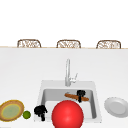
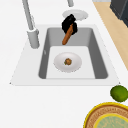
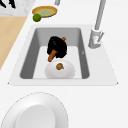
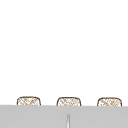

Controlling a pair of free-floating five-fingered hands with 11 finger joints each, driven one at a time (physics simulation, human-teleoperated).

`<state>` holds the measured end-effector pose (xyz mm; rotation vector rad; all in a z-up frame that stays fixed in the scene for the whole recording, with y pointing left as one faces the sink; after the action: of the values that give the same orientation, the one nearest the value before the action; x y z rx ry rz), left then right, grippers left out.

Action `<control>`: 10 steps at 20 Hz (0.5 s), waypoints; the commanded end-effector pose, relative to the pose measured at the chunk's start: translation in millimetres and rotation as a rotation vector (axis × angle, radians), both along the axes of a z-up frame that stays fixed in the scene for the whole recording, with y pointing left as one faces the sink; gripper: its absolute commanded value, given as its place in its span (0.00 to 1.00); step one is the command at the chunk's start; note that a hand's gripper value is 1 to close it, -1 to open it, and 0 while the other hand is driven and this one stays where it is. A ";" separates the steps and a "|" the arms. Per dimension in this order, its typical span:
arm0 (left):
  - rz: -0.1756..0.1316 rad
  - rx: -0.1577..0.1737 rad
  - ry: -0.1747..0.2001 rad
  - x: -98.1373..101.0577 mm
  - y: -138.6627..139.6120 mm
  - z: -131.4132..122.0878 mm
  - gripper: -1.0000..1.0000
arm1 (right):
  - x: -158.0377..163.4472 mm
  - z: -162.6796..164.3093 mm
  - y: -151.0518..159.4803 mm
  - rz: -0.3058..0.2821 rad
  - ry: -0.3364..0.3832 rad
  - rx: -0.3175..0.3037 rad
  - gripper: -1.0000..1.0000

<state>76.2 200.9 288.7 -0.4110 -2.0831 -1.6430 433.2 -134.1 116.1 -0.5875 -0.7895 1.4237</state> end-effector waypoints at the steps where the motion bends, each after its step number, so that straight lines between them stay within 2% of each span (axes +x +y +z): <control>1: 0.000 0.000 0.000 0.0 0.0 0.0 0.50 | -16.7 20.3 0.0 0.078 -0.020 -0.083 1.00; 10: 0.000 0.000 0.000 0.0 0.0 0.0 0.50 | -52.4 62.2 -1.5 0.082 -0.028 -0.147 1.00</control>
<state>76.2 200.9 288.7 -0.4110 -2.0831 -1.6430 391.1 -134.3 165.9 -0.6461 -0.7402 1.4574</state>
